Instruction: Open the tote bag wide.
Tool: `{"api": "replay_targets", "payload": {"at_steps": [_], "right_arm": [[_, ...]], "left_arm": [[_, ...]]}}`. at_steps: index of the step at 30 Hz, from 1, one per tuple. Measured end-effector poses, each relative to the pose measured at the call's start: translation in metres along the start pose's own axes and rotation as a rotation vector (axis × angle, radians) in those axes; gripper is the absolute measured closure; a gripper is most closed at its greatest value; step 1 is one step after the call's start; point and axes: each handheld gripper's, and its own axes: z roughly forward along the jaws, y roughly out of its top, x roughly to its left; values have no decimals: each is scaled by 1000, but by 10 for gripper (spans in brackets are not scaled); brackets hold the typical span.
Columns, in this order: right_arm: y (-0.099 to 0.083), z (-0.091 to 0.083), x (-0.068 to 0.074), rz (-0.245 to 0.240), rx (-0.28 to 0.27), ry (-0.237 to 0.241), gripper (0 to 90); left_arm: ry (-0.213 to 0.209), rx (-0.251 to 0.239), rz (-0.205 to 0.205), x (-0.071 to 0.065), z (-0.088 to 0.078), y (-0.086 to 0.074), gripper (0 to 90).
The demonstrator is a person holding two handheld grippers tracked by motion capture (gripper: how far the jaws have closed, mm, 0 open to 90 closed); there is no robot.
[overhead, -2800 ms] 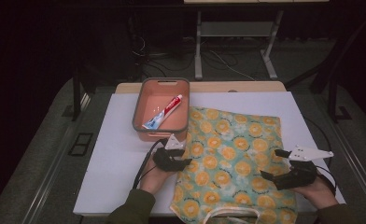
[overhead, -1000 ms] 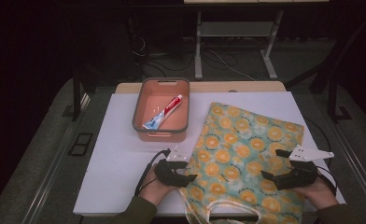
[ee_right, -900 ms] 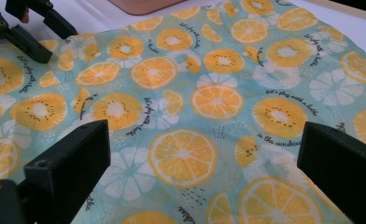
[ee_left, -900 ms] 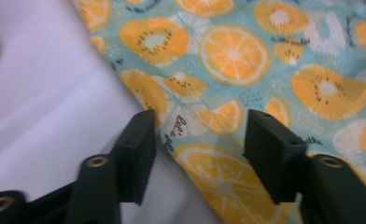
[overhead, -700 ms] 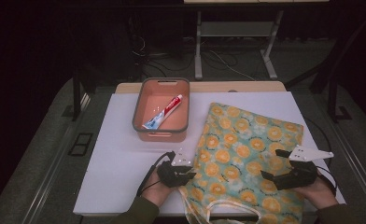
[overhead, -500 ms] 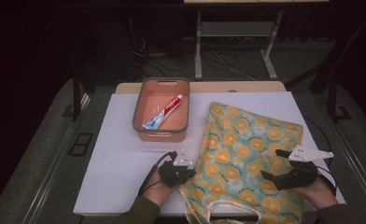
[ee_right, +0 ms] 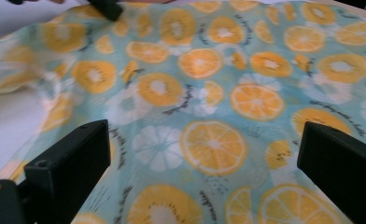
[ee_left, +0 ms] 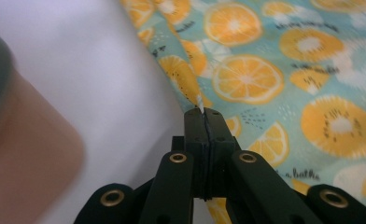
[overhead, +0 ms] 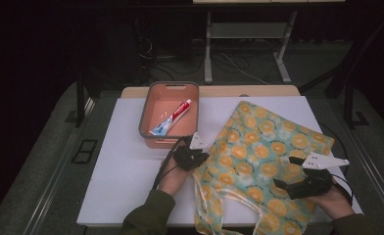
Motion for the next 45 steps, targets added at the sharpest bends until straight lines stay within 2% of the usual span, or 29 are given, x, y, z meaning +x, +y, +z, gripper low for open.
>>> {"api": "replay_targets", "payload": {"at_steps": [2,4,5,6,9,11,12,13,15,17,20,21,22,24,25,26,28,29,30,32,34,37,39,42,45], "right_arm": [[0,0,0,1,-2,0,25],[0,0,-1,0,-6,1,25],[0,-1,-1,1,-6,2,25],[0,-1,-1,1,-7,4,25],[0,-1,-1,4,-4,5,25],[0,-1,0,11,2,6,26],[1,-1,1,13,4,5,26],[1,-1,2,14,7,4,26],[2,0,4,9,14,6,26],[3,1,7,14,24,24,26],[5,7,13,3,45,55,27],[6,9,16,1,52,68,48],[8,11,19,-12,56,86,82],[11,16,25,-25,65,109,85],[12,19,28,-30,75,123,133],[13,22,31,-43,79,136,144],[16,29,36,-59,104,157,145],[17,31,39,-70,110,161,146],[18,33,41,-73,115,165,150],[21,37,46,-70,116,176,153],[22,42,50,-74,126,192,170],[23,47,54,-88,142,195,170],[24,53,58,-98,156,202,211],[24,60,62,-109,181,221,253],[22,68,68,-141,220,243,342]], "left_arm": [[16,-11,-27,8,11,5,893],[11,-33,-56,10,14,4,889],[11,-33,-56,10,14,4,884],[15,-33,-57,10,14,3,851],[29,-29,-60,9,8,2,650],[17,-45,-68,7,-1,1,579],[5,-69,-62,3,-11,-1,558],[5,-69,-62,3,-11,-1,524],[-6,-111,-54,-2,-29,-5,481],[-10,-122,-57,-3,-35,-7,436],[-27,-158,-72,-5,-52,-18,383],[-33,-170,-84,-4,-63,-28,365],[-33,-170,-84,-4,-63,-28,343],[-41,-178,-105,-1,-76,-46,310],[-41,-178,-105,-1,-76,-46,281],[-45,-178,-115,0,-80,-51,258],[-39,-166,-124,3,-90,-67,217],[-39,-166,-124,3,-90,-67,195],[-36,-162,-128,4,-96,-77,176],[-35,-159,-129,5,-99,-81,142],[-30,-155,-128,5,-104,-93,122],[-26,-148,-139,5,-106,-99,87],[-46,-162,-162,5,-106,-104,11],[-61,-153,-147,0,-100,-103,0],[-61,-147,-138,-1,-97,-101,0]]}}
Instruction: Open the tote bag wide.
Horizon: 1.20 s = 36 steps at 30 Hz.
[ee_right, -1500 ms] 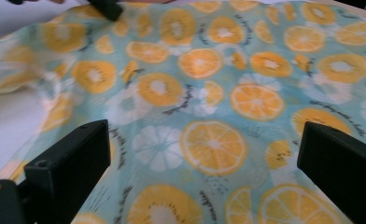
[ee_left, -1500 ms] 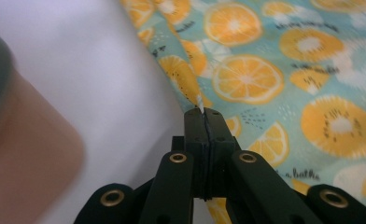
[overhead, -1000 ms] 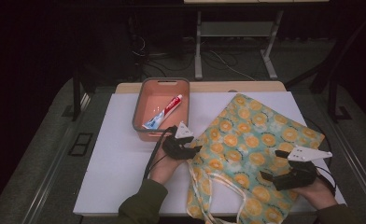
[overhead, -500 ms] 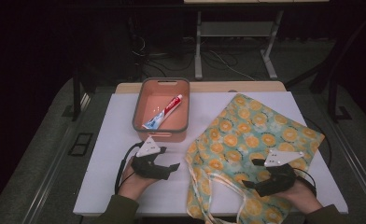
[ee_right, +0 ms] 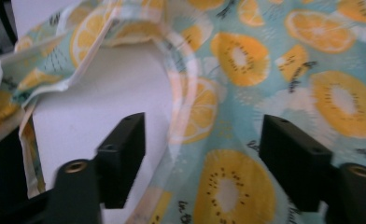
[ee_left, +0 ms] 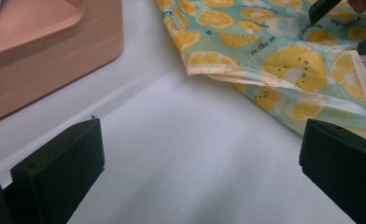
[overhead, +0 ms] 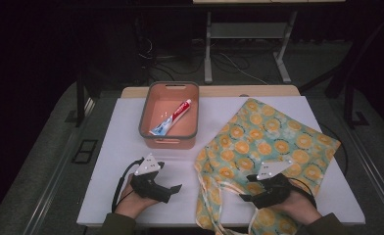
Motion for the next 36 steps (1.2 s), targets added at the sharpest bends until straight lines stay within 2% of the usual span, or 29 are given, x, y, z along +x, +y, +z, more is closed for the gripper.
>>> {"api": "replay_targets", "payload": {"at_steps": [4,5,11,12,15,21,22,28,31,34,36], "right_arm": [[0,9,5,-43,63,-1,522],[0,9,5,-59,59,-8,572],[0,10,3,-47,46,-20,859],[0,10,2,-50,45,-20,878],[1,11,1,-40,44,-18,893],[13,16,-8,-27,32,-67,896],[19,20,-14,-20,27,-88,896],[34,28,-36,17,-5,-143,896],[39,31,-43,26,-19,-154,896],[49,39,-54,42,-42,-206,896],[52,43,-60,58,-52,-204,895]], "left_arm": [[-6,13,1,0,2,0,0],[-6,13,1,0,2,0,0],[-3,12,4,-1,2,2,0],[-6,16,11,-2,2,2,0],[-7,19,19,-2,2,2,0],[-10,16,24,-2,1,3,2],[-11,14,25,-2,1,3,2],[-11,6,27,-2,0,4,2],[-9,2,27,-2,-1,4,2],[-7,2,26,-2,-1,4,2],[-7,2,25,-2,-1,4,3]]}}
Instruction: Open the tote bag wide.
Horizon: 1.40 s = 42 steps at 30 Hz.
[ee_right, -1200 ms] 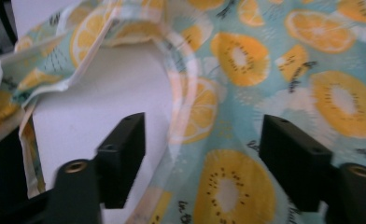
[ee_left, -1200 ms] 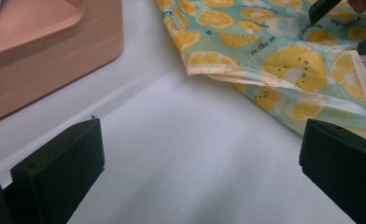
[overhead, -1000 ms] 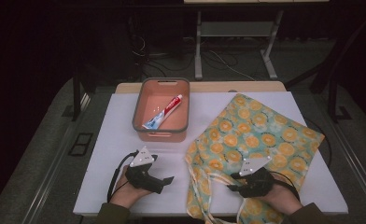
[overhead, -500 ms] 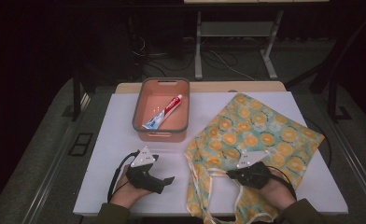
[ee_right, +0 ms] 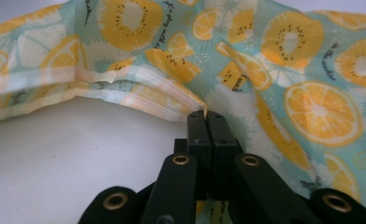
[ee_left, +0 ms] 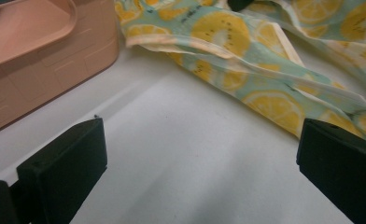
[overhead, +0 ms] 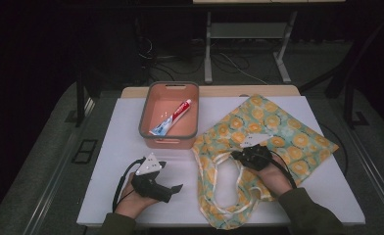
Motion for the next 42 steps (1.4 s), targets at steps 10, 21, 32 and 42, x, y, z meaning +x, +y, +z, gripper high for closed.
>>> {"api": "replay_targets", "payload": {"at_steps": [10,21,32,42], "right_arm": [[4,-24,4,33,-17,87,421],[-2,-72,47,-49,-89,212,278],[-25,-61,101,-149,-7,359,293],[-28,-45,130,-222,45,455,344]], "left_arm": [[-9,-4,-5,1,0,-1,3],[-8,-5,-5,1,0,0,2],[-11,1,-3,1,1,0,2],[-13,3,2,0,2,0,2]]}}
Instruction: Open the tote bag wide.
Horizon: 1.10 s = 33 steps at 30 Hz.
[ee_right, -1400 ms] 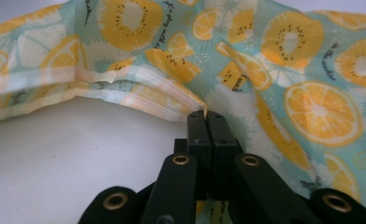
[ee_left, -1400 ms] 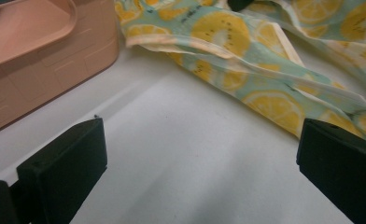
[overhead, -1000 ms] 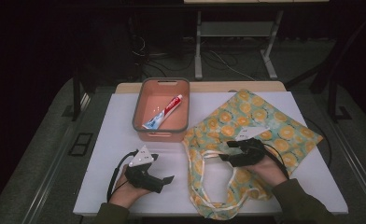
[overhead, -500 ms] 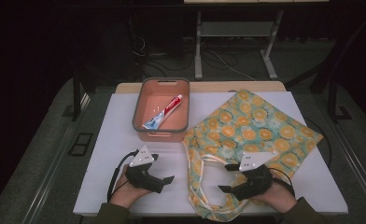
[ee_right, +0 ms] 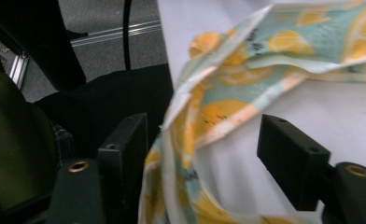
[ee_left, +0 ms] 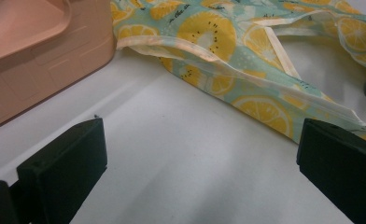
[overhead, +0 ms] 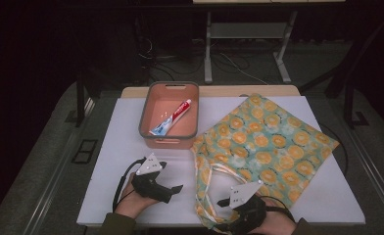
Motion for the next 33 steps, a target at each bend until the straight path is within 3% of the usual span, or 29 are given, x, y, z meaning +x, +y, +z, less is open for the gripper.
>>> {"api": "replay_targets", "payload": {"at_steps": [4,5,6,13,18,22,33], "right_arm": [[1,6,2,-30,12,8,542],[1,6,2,-30,12,8,542],[1,6,1,-34,13,15,630],[0,4,-7,-7,13,43,864],[2,-5,-11,8,-31,30,876],[6,-22,-19,25,-92,-8,879],[-7,-71,-63,137,-199,-180,883]], "left_arm": [[-1,2,2,0,0,0,2],[-1,2,2,0,0,0,2],[0,0,2,0,0,0,2],[-4,6,9,0,1,0,3],[-1,3,8,0,0,0,4],[2,1,8,0,0,0,5],[2,1,9,0,0,0,5]]}}
